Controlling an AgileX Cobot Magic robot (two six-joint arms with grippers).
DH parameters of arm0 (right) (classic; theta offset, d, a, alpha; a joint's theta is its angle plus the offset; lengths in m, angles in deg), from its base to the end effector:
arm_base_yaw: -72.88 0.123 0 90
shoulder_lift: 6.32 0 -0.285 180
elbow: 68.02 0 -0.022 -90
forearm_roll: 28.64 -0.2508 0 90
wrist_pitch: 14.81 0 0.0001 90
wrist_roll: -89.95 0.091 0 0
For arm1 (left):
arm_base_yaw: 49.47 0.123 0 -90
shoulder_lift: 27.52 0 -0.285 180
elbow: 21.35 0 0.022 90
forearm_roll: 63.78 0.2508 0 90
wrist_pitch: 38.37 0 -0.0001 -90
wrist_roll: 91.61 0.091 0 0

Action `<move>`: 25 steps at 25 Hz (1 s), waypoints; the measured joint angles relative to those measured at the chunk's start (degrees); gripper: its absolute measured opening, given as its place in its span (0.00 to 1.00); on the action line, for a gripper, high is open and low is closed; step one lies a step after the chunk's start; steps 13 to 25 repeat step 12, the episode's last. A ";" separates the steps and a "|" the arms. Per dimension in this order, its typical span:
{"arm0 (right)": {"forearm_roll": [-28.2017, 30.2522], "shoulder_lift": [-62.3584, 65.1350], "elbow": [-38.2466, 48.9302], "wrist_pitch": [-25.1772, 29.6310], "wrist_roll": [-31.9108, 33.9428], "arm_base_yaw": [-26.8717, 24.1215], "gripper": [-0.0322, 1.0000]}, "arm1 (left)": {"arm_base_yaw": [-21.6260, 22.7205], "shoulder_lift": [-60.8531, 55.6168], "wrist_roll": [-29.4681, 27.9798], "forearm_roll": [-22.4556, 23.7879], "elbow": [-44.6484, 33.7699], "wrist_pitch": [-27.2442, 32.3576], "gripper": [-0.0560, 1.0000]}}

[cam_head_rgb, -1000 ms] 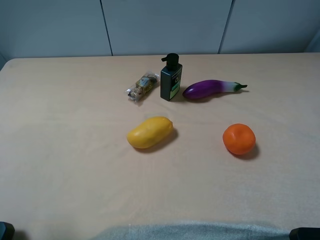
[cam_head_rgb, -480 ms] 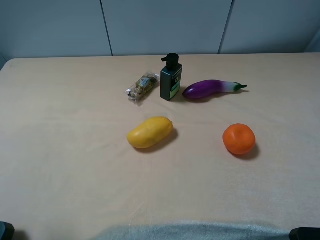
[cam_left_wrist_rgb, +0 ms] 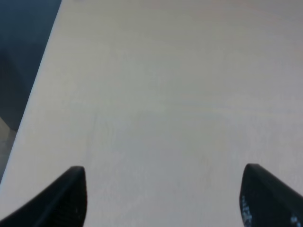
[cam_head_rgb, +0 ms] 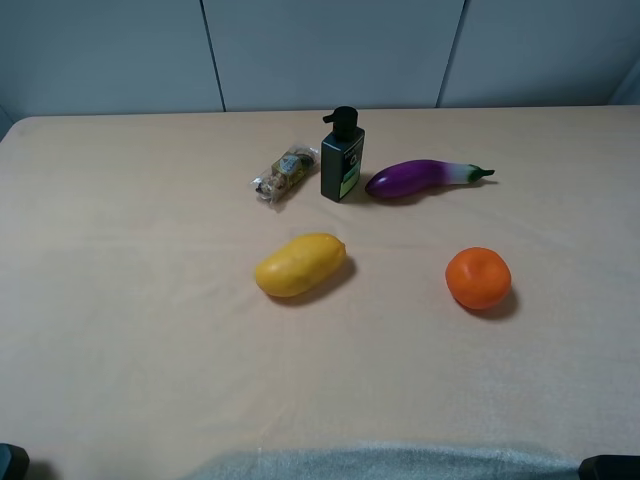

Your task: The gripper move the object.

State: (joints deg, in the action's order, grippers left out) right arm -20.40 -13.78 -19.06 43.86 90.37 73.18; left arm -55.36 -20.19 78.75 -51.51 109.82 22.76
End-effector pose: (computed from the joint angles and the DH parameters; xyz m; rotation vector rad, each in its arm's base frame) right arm -0.0038 -0.0112 0.2790 0.0055 2.0043 -0.1631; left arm -0.0050 0.0176 0.2770 -0.0775 2.0281 0.0858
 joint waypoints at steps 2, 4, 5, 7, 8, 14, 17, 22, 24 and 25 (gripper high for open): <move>0.00 0.00 0.00 0.00 0.00 0.00 0.64 | 0.00 0.00 0.00 0.00 0.00 0.00 0.75; 0.00 0.00 0.00 0.00 0.00 0.00 0.64 | 0.00 0.00 0.00 0.00 0.00 0.00 0.75; 0.00 0.00 0.00 0.00 0.00 0.00 0.64 | 0.00 0.00 0.00 0.00 0.00 0.00 0.75; 0.00 0.00 0.00 0.00 0.00 0.00 0.64 | 0.00 0.00 0.00 0.00 0.00 0.00 0.75; 0.00 0.00 0.00 0.00 0.00 0.00 0.64 | 0.00 0.00 0.00 0.00 0.00 0.00 0.75; 0.00 0.00 0.00 0.00 0.00 0.00 0.64 | 0.00 0.00 0.00 0.00 0.00 0.00 0.75; 0.00 0.00 0.00 0.00 0.00 0.00 0.64 | 0.00 0.00 0.00 0.00 0.00 0.00 0.75; 0.00 0.00 0.00 0.00 0.00 0.00 0.64 | 0.00 0.00 0.00 0.00 0.00 0.00 0.75; 0.00 0.00 0.00 0.00 0.00 0.00 0.64 | 0.00 0.00 0.00 0.00 0.00 0.00 0.75; 0.00 0.00 0.00 0.00 0.00 0.00 0.64 | 0.00 0.00 0.00 0.00 0.00 0.00 0.75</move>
